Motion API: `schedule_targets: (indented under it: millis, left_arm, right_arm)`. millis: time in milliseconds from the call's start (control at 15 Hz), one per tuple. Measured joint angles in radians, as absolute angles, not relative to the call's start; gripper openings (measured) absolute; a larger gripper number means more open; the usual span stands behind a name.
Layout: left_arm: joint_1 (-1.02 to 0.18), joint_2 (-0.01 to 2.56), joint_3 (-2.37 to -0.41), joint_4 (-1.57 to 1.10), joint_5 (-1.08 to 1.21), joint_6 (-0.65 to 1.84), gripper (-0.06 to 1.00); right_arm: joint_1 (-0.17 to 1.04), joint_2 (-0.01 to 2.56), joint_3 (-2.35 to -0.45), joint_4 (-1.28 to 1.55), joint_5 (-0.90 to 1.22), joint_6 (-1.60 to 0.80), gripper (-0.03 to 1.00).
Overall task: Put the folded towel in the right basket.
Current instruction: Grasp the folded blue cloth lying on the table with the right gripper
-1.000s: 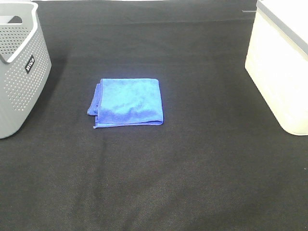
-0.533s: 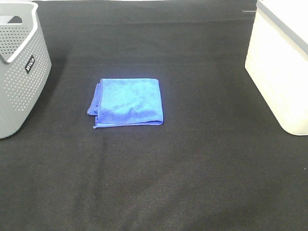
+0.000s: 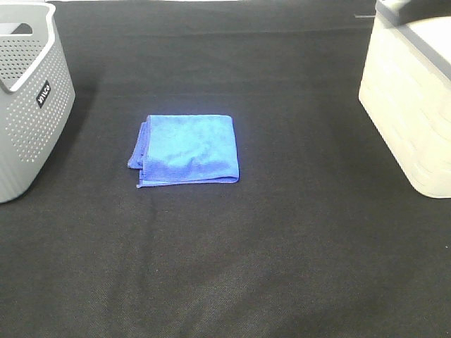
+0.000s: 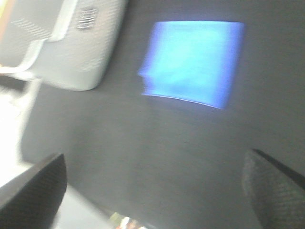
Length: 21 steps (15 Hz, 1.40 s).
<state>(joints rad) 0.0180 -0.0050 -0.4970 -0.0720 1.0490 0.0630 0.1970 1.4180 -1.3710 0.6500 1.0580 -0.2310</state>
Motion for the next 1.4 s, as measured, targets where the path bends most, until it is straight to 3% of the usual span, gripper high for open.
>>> schedule_targets:
  millis: [133,333,733,1133,1400]
  left_arm:
    - [0.018,-0.005,-0.497,-0.073,1.049,0.063,0.99]
    - [0.018,-0.005,-0.497,-0.073,1.049,0.063,0.99]
    - [0.018,-0.005,-0.497,-0.073,1.049,0.063,0.99]
    - [0.018,-0.005,-0.497,-0.074,1.049,0.063,0.99]
    - [0.018,-0.006,-0.497,-0.074,1.049,0.063,0.99]
  right_arm:
    - [0.29,1.635,-1.485,0.713,1.035,-0.232,0.97]
    - [0.308,1.953,-1.609,0.867,1.033,-0.247,0.97]
    - [0.306,2.197,-1.638,0.927,0.945,-0.27,0.97]
    - [0.271,2.567,-2.063,0.852,0.955,-0.201,0.96]
    - [0.265,2.631,-2.161,0.836,1.01,-0.138,0.95]
